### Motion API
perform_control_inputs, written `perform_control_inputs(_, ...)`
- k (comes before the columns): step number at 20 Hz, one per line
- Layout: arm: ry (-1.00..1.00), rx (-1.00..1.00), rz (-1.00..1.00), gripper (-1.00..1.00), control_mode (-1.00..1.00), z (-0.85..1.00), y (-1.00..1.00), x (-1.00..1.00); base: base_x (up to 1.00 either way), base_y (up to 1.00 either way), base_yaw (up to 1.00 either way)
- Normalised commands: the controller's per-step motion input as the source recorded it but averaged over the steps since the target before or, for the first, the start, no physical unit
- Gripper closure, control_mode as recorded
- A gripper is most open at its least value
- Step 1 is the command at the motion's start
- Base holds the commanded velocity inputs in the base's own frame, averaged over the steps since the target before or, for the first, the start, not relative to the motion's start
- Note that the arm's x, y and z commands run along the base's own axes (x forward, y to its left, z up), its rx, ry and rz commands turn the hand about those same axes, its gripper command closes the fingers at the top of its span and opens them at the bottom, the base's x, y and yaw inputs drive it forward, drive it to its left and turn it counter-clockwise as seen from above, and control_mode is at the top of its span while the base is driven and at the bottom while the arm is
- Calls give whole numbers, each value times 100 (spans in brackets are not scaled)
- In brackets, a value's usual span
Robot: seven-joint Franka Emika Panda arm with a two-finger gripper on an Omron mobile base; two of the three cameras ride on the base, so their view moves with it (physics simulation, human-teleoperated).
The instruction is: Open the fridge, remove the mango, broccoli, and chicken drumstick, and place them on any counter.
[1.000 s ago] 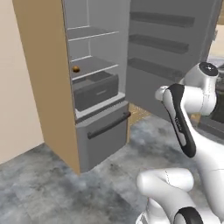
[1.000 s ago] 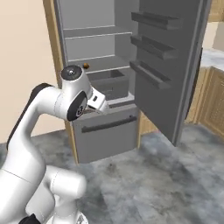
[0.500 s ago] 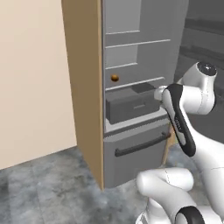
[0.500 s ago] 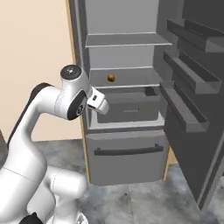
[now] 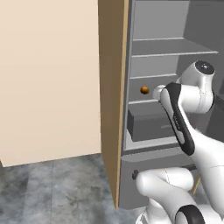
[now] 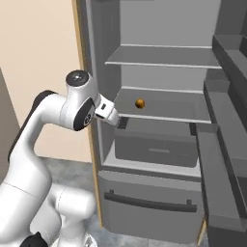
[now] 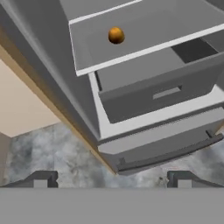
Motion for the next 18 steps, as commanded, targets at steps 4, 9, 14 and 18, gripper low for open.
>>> perform_control_inputs(4,-1,0,8,-100,-100,-2,-18,1,14,-49,26)
perform_control_inputs(9,-14,-1,29,-100,-100,-30,-78,8,0,0,0)
perform_control_inputs(14,-8,-10,20,-100,-100,-50,-9,75,0,0,0)
perform_control_inputs(18,-5,-17,6,-100,-100,-26,30,88,0,0,0)
